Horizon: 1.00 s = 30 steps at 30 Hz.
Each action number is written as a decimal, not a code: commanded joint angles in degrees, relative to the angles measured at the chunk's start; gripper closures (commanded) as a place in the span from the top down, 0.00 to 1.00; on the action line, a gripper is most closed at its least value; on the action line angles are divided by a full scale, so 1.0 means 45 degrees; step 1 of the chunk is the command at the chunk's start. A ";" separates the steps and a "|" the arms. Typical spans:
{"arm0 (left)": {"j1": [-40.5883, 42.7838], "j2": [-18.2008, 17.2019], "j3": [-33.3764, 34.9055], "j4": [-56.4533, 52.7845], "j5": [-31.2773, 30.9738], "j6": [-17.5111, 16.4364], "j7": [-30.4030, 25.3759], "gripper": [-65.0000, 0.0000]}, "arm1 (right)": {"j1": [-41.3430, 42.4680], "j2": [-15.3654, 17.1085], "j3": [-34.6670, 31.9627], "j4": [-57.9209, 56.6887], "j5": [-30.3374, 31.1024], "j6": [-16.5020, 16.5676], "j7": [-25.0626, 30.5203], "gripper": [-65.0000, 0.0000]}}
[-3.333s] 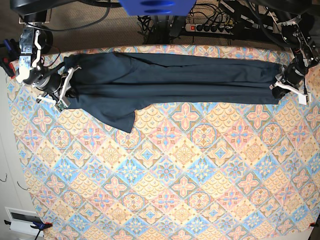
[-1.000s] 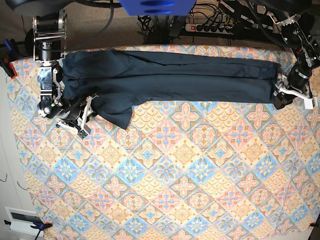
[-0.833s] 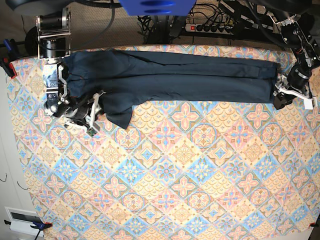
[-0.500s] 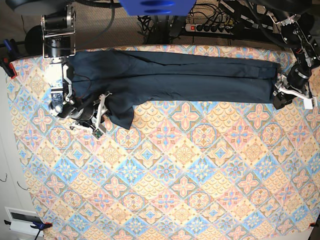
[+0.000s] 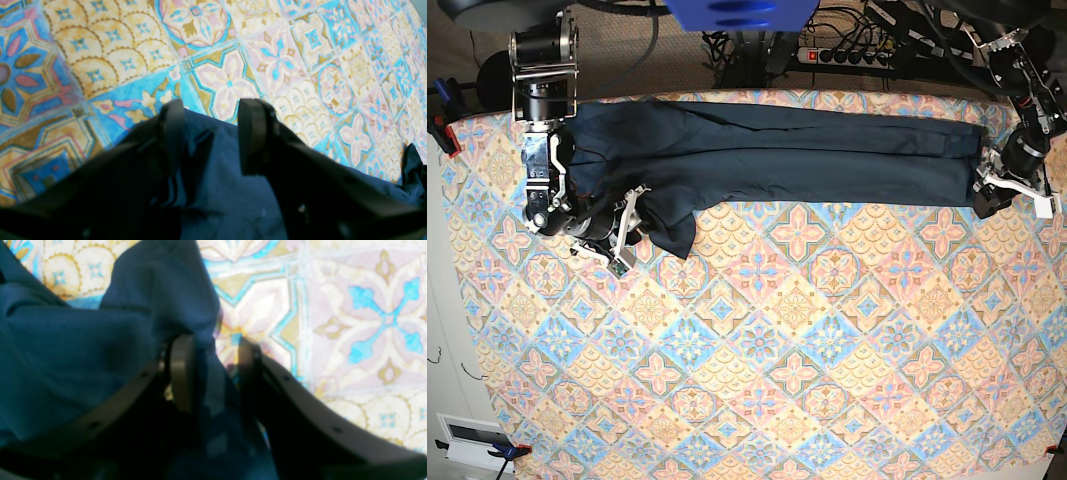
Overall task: Layout the t-shirt on the table in an organized manner, then fold the t-shirt properly
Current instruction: 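Grasp the loose t-shirt sleeve with the right gripper and tuck it inward, then regrasp the t-shirt end with the right gripper and fold it inward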
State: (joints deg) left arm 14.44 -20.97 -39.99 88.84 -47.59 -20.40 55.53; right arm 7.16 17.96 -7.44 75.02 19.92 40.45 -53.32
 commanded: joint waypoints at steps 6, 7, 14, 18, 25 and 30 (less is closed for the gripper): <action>-0.0092 -0.0272 -0.0071 0.0214 -0.0178 -0.0086 -0.0217 0.40 | 0.0041 0.0103 -0.0603 0.0022 -0.0374 -0.0099 -0.0371 0.17; -0.0092 -0.0272 -0.0071 0.0214 -0.0178 -0.0086 -0.0217 0.40 | 0.0041 0.0103 -0.0661 0.0061 -0.0374 -0.0099 -0.0351 0.10; -0.0092 -0.0272 -0.0071 0.0214 -0.0178 -0.0086 -0.0237 0.40 | -0.0643 0.0103 -0.0524 0.2092 -0.0374 -0.0099 -0.0351 0.01; -0.0092 -0.0272 -0.0071 0.0195 -0.0178 -0.0086 -0.0237 0.40 | -0.1288 0.0122 0.0140 0.3655 0.0095 -0.0099 -0.0429 0.01; -0.0092 -0.0272 -0.0071 0.0156 -0.0159 -0.0086 -0.0276 0.40 | -0.2499 0.0161 0.1234 0.5238 0.2557 -0.0099 -0.0449 0.01; -0.0112 -0.0272 -0.0071 0.0156 -0.0139 -0.0086 -0.0295 0.40 | -0.3652 0.0181 0.2152 0.6683 0.2674 -0.0099 -0.1289 0.01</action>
State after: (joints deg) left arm 14.31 -21.06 -39.97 88.82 -47.20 -20.43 55.48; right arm -10.41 18.24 1.83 103.48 30.26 39.81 -61.17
